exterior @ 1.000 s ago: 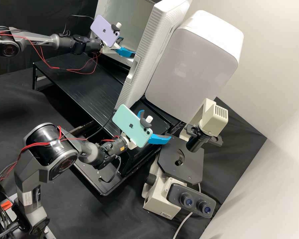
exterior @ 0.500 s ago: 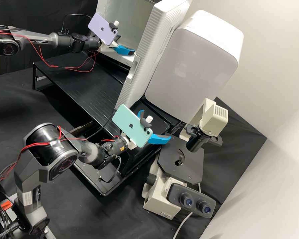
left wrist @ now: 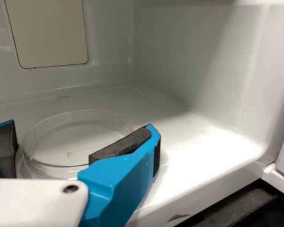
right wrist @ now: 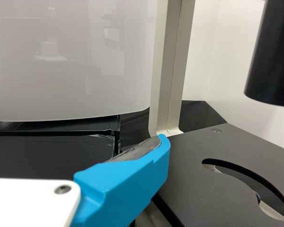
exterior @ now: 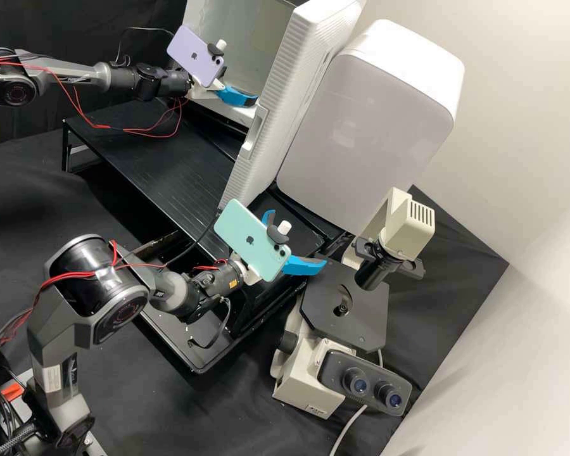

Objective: Place the petri dish in the incubator

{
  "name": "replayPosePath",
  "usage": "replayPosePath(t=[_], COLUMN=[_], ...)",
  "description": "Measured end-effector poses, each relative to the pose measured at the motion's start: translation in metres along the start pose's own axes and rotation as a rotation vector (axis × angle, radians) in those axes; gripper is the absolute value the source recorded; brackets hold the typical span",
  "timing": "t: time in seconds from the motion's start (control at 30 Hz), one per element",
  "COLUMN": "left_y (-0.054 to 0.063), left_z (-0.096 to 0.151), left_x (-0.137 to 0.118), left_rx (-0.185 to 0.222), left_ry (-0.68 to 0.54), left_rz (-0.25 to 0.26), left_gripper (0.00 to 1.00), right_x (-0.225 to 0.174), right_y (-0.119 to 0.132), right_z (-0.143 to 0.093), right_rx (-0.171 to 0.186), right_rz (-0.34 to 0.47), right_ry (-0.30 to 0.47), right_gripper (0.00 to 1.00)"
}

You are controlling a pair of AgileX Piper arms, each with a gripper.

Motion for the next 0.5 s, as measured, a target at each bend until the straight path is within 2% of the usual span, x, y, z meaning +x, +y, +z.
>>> replayPosePath(t=[0.17, 0.3, 0.5], left_y=[-0.0018, 0.0029, 0.002], left_z=[-0.0005, 0.0006, 0.0001], left_x=[-0.0003, -0.0033, -0.0049], left_rx=[0.001, 0.0, 0.001], left_ry=[0.002, -0.003, -0.001], left_rz=[-0.006, 0.001, -0.006], left_gripper=[1.0, 1.0, 1.0], right_x=[0.0, 0.0, 0.0], right_y=[0.0, 0.0, 0.0], right_z=[0.0, 0.0, 0.0], right_rx=[0.0, 0.0, 0.0], right_rz=[0.0, 0.0, 0.0], right_ry=[0.0, 0.0, 0.0], right_gripper=[1.0, 1.0, 1.0])
